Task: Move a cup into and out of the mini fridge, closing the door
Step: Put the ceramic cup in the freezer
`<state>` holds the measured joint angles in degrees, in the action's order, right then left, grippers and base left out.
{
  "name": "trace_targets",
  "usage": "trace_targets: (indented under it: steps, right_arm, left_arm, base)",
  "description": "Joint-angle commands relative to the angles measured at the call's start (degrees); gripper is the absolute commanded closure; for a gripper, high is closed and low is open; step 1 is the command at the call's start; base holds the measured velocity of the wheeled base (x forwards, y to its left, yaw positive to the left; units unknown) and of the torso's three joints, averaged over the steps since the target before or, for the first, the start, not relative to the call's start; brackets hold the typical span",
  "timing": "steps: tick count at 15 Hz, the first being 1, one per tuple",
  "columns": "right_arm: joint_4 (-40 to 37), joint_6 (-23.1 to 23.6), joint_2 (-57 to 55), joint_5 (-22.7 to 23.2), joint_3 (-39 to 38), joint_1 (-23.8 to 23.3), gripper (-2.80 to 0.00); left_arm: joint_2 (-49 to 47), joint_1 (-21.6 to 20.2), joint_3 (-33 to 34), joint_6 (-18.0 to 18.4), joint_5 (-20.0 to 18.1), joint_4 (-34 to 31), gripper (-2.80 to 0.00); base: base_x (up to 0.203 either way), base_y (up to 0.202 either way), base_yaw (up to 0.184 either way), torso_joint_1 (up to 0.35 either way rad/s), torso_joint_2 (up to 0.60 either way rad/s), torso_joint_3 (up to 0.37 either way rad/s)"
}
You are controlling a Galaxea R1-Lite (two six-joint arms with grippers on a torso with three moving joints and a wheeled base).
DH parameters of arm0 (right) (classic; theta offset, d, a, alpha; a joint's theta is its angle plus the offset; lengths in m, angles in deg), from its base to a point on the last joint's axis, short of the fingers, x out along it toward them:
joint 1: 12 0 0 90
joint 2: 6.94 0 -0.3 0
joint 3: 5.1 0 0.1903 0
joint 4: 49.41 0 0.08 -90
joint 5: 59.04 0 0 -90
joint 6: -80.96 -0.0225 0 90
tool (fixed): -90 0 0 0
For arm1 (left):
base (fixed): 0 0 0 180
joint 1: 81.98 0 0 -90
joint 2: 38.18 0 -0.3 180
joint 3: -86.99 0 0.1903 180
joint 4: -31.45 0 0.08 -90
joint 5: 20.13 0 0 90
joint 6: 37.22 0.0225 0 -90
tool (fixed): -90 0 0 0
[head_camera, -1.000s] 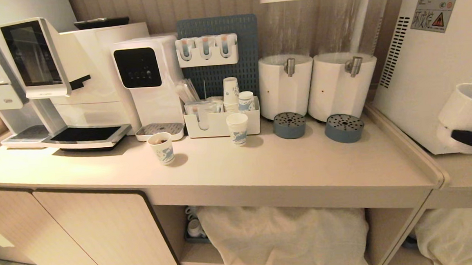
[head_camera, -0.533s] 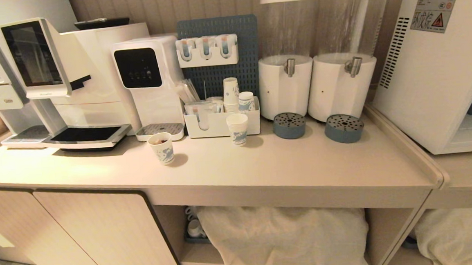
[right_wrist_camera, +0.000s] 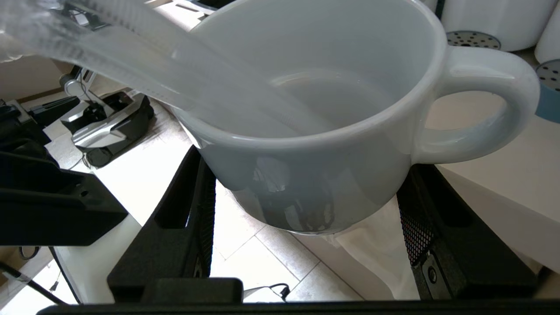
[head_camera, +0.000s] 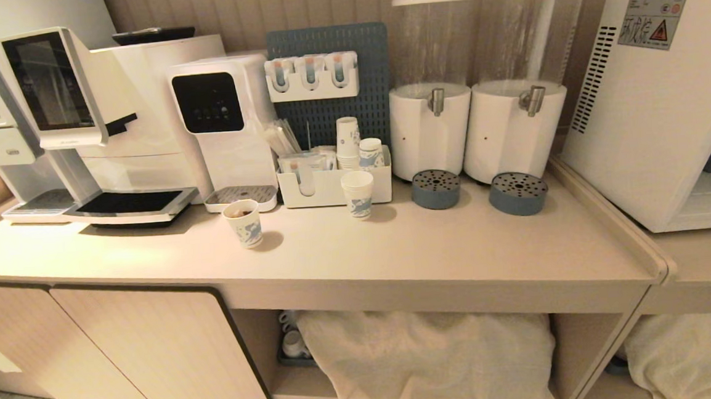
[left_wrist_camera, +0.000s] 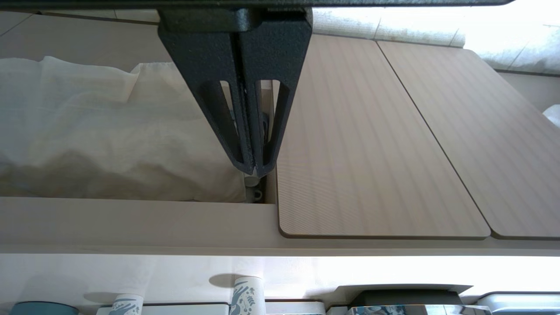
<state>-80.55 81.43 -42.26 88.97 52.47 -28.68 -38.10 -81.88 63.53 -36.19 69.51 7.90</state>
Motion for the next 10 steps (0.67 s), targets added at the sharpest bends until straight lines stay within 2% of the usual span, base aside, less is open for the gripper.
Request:
trace_targets:
  steps: [1,4,5,8,10]
  right_arm:
    - [-0.05,0.14,0.43,0.68,0.00,0.06,0.00]
    - [-0.14,0.13,1.50,2.31,-1.81,0.30,0.00]
    - [-0.27,0.15,2.92,1.47,-2.76,1.99,0.00]
    - [-0.23,-0.44,8.94,-9.75,-5.70,9.39,0.00]
    - [-0.21,-2.50,12.90,-16.24,-7.08,10.91,0.00]
  left_arm:
    - [-0.07,-0.01,0.01,0.02,0.00,0.01,0.00]
    - [-0.07,-0.01,0.01,0.02,0.00,0.01,0.00]
    - [-0.07,-0.01,0.01,0.02,0.00,0.01,0.00]
    - [-0.07,-0.01,0.01,0.02,-0.08,0.01,0.00]
    - [-0.07,-0.01,0.01,0.02,-0.08,0.01,0.00]
  base:
    - [0.000,0.000,0.000,0.000,0.00,0.000]
    - [0.000,0.000,0.000,0.000,0.00,0.000]
    - [0.000,0.000,0.000,0.000,0.00,0.000]
    - [0.000,0.000,0.000,0.000,0.00,0.000]
    - [0.000,0.000,0.000,0.000,0.00,0.000]
